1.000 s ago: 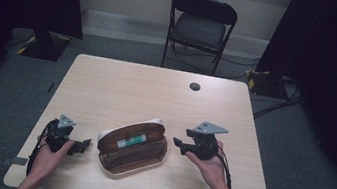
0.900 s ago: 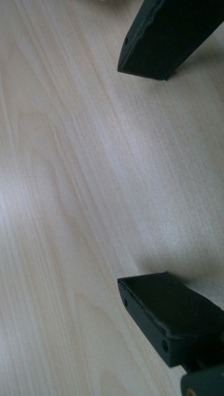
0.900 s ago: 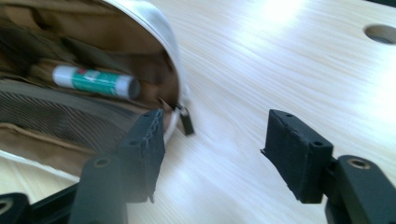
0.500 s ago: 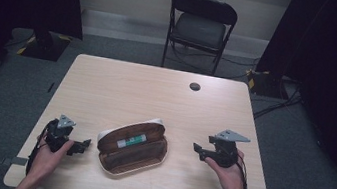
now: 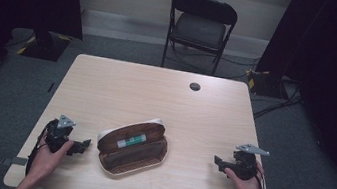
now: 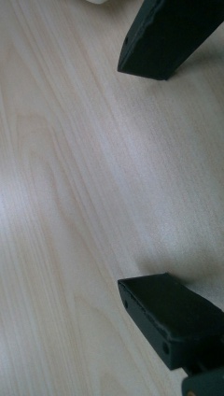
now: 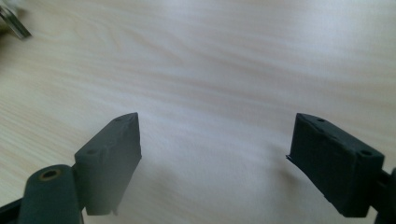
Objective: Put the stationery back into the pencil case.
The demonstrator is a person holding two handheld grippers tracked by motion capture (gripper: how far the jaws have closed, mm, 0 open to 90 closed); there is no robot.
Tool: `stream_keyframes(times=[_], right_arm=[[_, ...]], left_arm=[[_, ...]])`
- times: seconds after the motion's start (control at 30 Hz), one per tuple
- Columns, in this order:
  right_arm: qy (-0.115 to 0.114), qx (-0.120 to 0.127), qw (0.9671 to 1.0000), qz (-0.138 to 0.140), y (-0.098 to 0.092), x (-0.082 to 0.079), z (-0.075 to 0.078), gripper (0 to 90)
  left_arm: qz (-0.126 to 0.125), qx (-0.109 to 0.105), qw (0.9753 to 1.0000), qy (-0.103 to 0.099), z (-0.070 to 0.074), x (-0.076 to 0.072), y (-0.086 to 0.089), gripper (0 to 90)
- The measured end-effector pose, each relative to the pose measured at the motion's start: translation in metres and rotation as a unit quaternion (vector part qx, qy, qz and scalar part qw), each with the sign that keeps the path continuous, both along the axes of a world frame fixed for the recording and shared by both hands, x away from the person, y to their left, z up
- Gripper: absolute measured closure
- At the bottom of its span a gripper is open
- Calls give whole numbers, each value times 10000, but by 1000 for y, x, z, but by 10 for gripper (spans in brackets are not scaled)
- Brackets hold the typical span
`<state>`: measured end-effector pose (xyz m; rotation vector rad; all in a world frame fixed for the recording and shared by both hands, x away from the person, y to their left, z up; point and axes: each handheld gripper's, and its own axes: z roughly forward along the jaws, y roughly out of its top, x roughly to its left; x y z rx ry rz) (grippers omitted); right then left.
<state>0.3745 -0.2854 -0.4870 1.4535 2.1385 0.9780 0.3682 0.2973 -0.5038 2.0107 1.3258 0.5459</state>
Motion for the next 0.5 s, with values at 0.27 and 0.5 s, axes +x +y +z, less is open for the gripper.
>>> stream_keyframes(times=[0.27, 0.5], right_arm=[[-229, -376, 9989, -128, 5, -3, -12, 140], [-263, -377, 9988, -193, 7, -4, -13, 140]], left_arm=[[1, -1, 10000, -1, 0, 0, 0, 0], [0, -3, 10000, 0, 0, 0, 0, 0]])
